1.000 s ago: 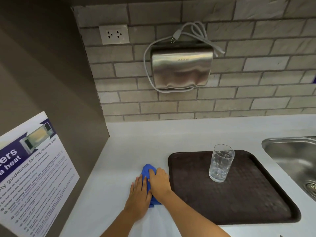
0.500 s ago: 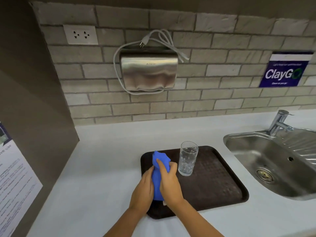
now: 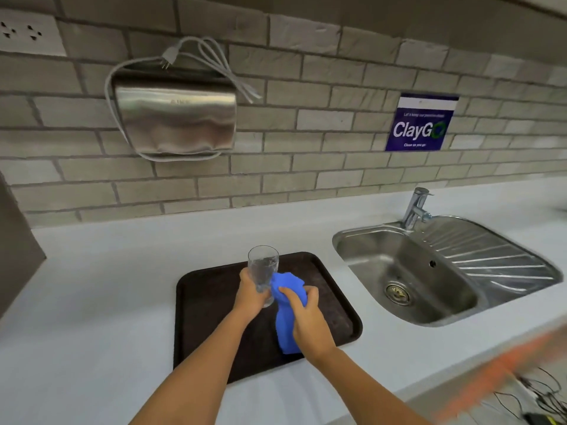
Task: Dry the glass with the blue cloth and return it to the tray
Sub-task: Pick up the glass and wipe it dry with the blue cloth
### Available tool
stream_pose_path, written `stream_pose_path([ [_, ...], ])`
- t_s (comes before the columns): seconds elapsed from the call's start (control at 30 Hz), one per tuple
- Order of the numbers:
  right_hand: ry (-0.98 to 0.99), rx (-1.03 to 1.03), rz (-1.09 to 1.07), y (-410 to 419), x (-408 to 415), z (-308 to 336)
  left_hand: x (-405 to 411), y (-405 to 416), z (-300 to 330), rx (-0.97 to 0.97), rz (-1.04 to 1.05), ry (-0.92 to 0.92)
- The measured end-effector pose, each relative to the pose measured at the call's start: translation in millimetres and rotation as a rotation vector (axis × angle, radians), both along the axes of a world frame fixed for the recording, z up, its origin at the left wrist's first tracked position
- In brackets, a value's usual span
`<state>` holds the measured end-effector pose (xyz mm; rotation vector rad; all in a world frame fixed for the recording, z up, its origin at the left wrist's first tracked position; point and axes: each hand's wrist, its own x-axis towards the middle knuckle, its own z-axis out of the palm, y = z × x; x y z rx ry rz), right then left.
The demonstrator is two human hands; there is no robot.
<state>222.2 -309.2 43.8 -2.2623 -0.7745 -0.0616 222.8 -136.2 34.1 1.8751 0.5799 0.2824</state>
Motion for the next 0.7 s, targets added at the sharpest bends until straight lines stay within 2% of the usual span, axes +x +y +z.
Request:
stream_pose_path([
  [0.2,0.246,0.098,0.131,1.4,10.3,3.8,3.2,4.4,-1.5,-0.048,0.044,0.004],
  [0.27,0.214,0.131,0.116,7.5,9.1,5.5,0.3,6.4,-3.5,-0.096,0.043,-0.02],
  [0.33,0.096,0.101,0.111,15.8,10.4,2.5,-4.2,8.4,-3.9,-0.208,0.06,-0.054],
  [0.47,0.097,0.191,0.148,37.4,9.3,-0.9,-21.1,16.9,-1.7,-0.406,0.092,-0.075],
  [0.57,0.126,0.293,0.212,54.0,6.5,4.5,-38.4,25.7,-5.6,-0.479,0.127,-0.118],
  [0.7,0.107,0.306,0.317,71.8,1.1,7.6,-65.5,33.6,2.5,-0.574,0.174,-0.165],
])
